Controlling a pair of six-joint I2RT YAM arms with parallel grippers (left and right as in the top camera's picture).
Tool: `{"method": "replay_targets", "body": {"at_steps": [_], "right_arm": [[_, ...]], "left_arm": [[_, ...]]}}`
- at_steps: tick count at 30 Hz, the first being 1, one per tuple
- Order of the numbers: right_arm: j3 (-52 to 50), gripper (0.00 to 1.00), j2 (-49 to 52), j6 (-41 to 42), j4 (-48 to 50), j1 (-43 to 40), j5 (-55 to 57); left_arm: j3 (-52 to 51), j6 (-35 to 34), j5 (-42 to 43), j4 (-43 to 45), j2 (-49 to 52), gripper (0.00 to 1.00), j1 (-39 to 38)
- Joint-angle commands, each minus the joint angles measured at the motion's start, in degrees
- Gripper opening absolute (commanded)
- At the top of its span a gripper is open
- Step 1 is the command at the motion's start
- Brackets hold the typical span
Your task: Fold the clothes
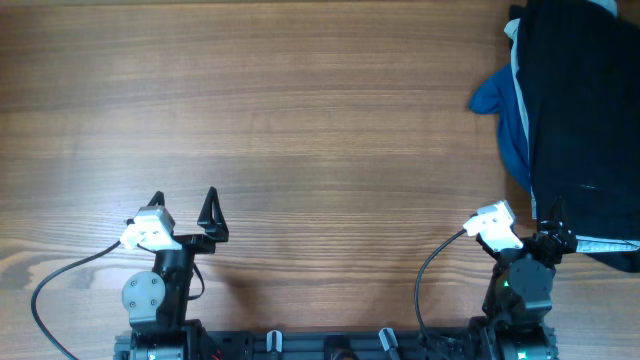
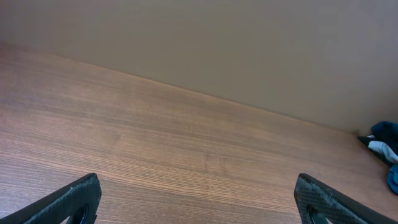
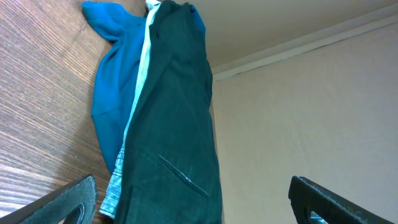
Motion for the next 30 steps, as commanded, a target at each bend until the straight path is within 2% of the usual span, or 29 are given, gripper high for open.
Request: {"method": "replay_targets", "body": {"at_steps": [1, 19, 21, 27, 29, 30], "right_arm": [[1.05, 1.00, 0.02, -0.37, -0.22, 0.07, 1.40], [1.05, 1.00, 0.02, -0.90, 0.00, 0.07, 1.73], [1.05, 1.00, 0.02, -15.45, -0.09, 0.07, -1.68], [1.05, 1.00, 0.02, -46.14, -0.17, 0.07, -47.80], [1.05, 1.00, 0.02, -61.11, -0.20, 0.07, -51.65], [1.05, 1.00, 0.02, -63.28, 0.72, 0.07, -53.64]], "left_arm": [[-0.24, 0.55, -0.35, -0.22, -0.35, 1.00, -0.33], [-0.24, 0.52, 0.13, -0.24, -0.35, 1.00, -0.33], [-0.24, 0.52, 0.13, -0.24, -0.35, 1.00, -0.33], [-0.24, 0.52, 0.31, -0.24, -0.35, 1.00, -0.33], [-0.24, 0.52, 0.33, -0.24, -0.35, 1.00, -0.33], [-0.24, 0.52, 0.33, -0.24, -0.35, 1.00, -0.33]]}}
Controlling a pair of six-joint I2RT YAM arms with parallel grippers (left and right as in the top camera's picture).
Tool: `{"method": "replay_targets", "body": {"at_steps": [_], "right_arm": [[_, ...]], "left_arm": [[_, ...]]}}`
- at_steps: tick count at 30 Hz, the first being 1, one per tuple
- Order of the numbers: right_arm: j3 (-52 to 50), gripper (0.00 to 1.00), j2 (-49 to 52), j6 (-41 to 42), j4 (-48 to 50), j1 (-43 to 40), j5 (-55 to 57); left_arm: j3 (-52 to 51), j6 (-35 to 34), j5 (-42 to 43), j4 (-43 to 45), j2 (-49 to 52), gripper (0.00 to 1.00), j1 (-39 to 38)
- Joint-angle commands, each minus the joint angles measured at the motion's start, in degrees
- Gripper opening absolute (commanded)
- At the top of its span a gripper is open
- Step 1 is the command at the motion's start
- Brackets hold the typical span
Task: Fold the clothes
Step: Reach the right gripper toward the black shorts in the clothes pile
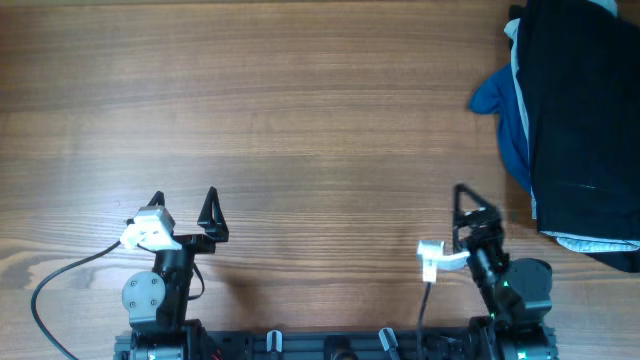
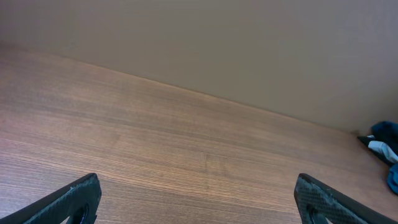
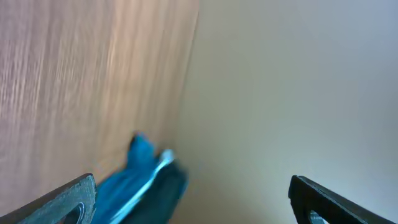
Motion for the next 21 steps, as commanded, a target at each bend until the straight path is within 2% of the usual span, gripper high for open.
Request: {"method": "replay_targets", "body": {"at_steps": [1, 8, 10, 12, 16, 19, 20, 21], "right_arm": [[1.03, 1.00, 0.02, -15.32, 1.66, 0.02, -13.53], [1.01, 1.00, 0.02, -15.08, 2.78, 0.02, -14.78], [1.01, 1.00, 0.02, -0.33, 1.86, 0.02, -11.67], [1.01, 1.00, 0.15, 7.23, 0.15, 0.02, -12.17], [1.01, 1.00, 0.74, 29.20, 2.54, 0.02, -14.51], [1.01, 1.00, 0.76, 52.65, 4.72, 0.02, -13.05], [1.01, 1.00, 0.76, 63.12, 4.87, 0.02, -13.09], [1.01, 1.00, 0.76, 65.99, 4.15, 0.02, -13.05]], "left_arm": [[-0.24, 0.52, 0.28, -0.24, -0.35, 1.00, -0.31], [-0.24, 0.52, 0.48, -0.24, 0.74, 1.00, -0.31], [-0.24, 0.50, 0.52, -0.24, 1.97, 1.00, -0.31], [-0.24, 0.50, 0.52, -0.22, 2.97, 1.00, -0.31], [-0.24, 0.52, 0.50, -0.22, 4.11, 1.00, -0.31], [-0.24, 0.52, 0.50, -0.20, 4.20, 1.00, -0.31], [-0.24, 0.52, 0.50, -0.22, 4.20, 1.00, -0.31], [-0.24, 0.52, 0.50, -0.22, 4.20, 1.00, -0.31]]}}
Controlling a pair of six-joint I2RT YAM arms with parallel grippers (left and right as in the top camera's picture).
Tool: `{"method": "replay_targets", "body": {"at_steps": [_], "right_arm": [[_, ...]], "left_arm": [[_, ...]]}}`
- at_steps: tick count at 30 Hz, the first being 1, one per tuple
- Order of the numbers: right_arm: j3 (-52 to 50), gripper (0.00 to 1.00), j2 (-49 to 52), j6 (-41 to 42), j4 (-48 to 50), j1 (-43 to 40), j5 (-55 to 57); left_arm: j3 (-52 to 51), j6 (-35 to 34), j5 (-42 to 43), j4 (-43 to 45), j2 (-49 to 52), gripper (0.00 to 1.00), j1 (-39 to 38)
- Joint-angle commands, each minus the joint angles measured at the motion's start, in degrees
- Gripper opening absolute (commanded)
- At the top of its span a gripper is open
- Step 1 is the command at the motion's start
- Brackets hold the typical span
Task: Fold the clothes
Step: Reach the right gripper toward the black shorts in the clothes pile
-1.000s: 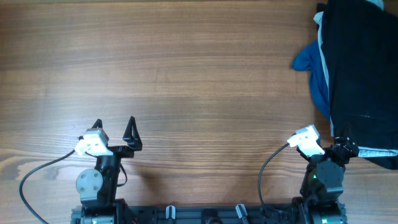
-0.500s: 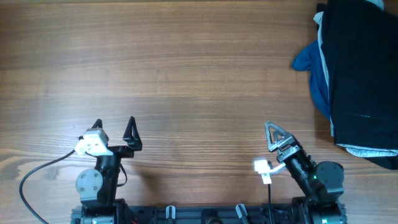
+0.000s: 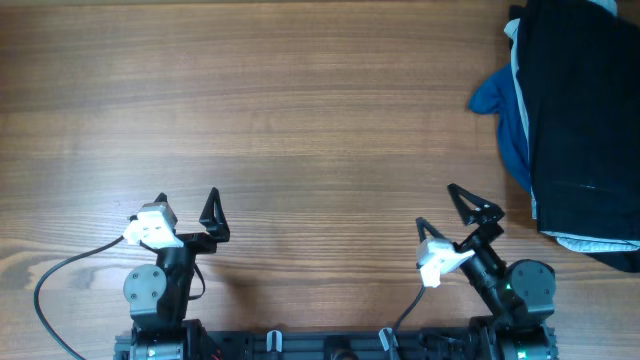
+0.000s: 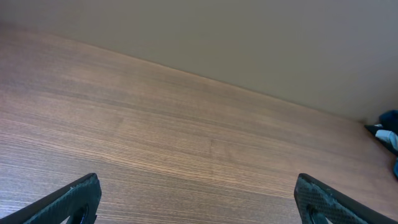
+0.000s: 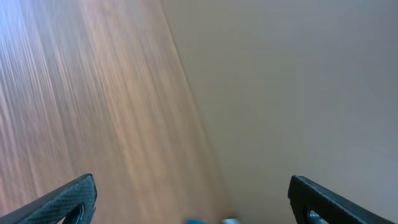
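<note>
The clothes lie piled at the table's far right: a dark navy garment on top of a bright blue one, with a pale hem showing at the near end. A corner of the pile shows at the right edge of the left wrist view. My left gripper stands open at the front left, nothing between its fingers. My right gripper is open at the front right, left of the pile and apart from it. The right wrist view is blurred, with bare wood and wall between the fingers.
The wooden table stretches between the arms and the pile. A plain beige wall stands behind the table's far edge. The arm bases and cables sit along the front edge.
My right gripper has turned a little further left, so the blue cloth has almost left its wrist view. The left gripper has shifted slightly. Both stay open; the clothes have not moved.
At first my right gripper sat open right beside the near end of the dark garment, facing the pile. Then it stood further left, clear of the clothes and facing the far edge. Now it points still more leftward. The left arm barely moved throughout.
</note>
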Motion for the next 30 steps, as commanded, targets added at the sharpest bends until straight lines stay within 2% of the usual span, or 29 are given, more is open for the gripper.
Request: {"method": "replay_targets", "body": {"at_steps": [1, 3, 6, 8, 10, 12, 15, 19, 24, 30], "right_arm": [[1.01, 1.00, 0.42, 20.87, -0.98, 0.02, 0.11], [1.01, 1.00, 0.42, 16.00, -0.24, 0.02, -0.02], [1.01, 1.00, 1.07, 38.34, 3.19, 0.02, 7.02], [1.01, 1.00, 3.48, 44.87, 5.40, 0.02, 9.38], [1.22, 1.00, 8.22, 50.16, 11.63, 0.02, 9.38], [3.10, 1.00, 14.93, 50.80, 16.06, 0.02, 9.33], [12.41, 1.00, 29.09, 50.80, 16.44, 0.02, 8.87], [23.02, 1.00, 41.62, 50.75, 15.67, 0.02, 4.37], [34.58, 1.00, 50.90, 49.79, 6.93, 0.02, 4.39], [53.00, 1.00, 64.81, 48.76, -13.68, -1.92, 1.01]], "left_arm": [[-0.24, 0.52, 0.50, -0.22, 0.24, 1.00, -0.33], [-0.24, 0.52, 0.50, -0.22, 0.24, 1.00, -0.33], [-0.24, 0.46, 1.53, -0.15, 0.24, 1.00, -0.33], [-0.22, -1.88, 3.80, 0.00, 0.26, 1.00, -0.33], [-0.13, -2.51, 4.96, 0.00, 0.83, 1.00, -0.33], [0.70, -2.47, 5.97, -0.83, 1.99, 1.00, -0.33], [5.49, -2.47, 6.10, -1.55, 7.45, 1.00, -0.33], [12.28, -2.45, 6.78, -1.95, 16.11, 1.00, -0.33], [27.41, -2.03, 7.02, -9.49, 31.87, 1.00, -0.33], [45.75, -2.05, 7.19, -22.40, 48.33, 1.00, -0.33]]}}
